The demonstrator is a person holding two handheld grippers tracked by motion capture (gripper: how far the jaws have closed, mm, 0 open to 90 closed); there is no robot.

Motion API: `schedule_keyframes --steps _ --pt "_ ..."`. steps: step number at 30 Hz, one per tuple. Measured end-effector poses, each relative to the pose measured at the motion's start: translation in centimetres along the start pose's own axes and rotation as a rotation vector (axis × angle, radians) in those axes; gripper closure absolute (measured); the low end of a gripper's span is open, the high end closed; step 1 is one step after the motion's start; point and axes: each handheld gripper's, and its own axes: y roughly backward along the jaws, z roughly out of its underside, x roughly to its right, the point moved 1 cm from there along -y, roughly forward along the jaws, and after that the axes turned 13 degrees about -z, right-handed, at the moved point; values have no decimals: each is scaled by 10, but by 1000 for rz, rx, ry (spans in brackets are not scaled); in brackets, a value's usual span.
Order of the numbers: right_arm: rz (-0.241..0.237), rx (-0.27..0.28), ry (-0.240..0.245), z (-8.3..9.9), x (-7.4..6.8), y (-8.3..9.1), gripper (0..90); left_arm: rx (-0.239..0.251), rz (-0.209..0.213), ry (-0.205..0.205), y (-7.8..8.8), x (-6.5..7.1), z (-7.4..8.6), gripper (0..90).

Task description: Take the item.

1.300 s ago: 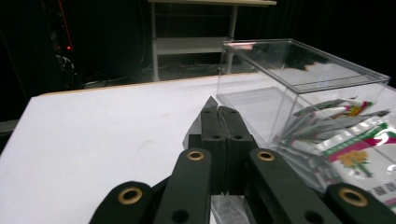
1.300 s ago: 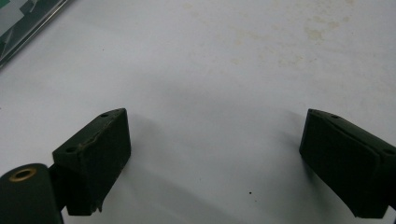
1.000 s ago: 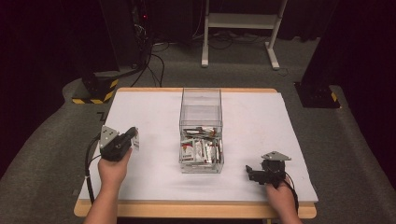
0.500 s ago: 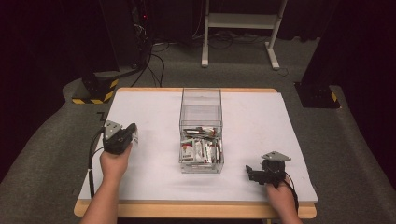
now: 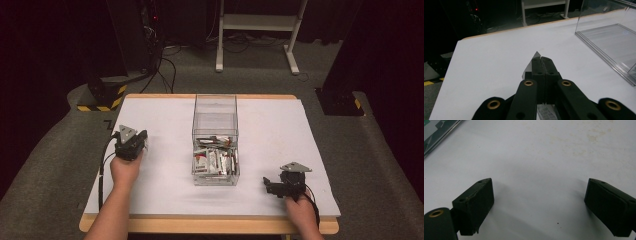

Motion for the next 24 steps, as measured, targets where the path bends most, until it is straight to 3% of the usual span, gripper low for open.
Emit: schedule_keyframes --steps 14,24 --pt "1 -1 0 0 0 0 87 -19 28 38 -16 12 5 896" --pt "0 0 1 0 0 0 86 -28 77 79 -29 28 9 885"
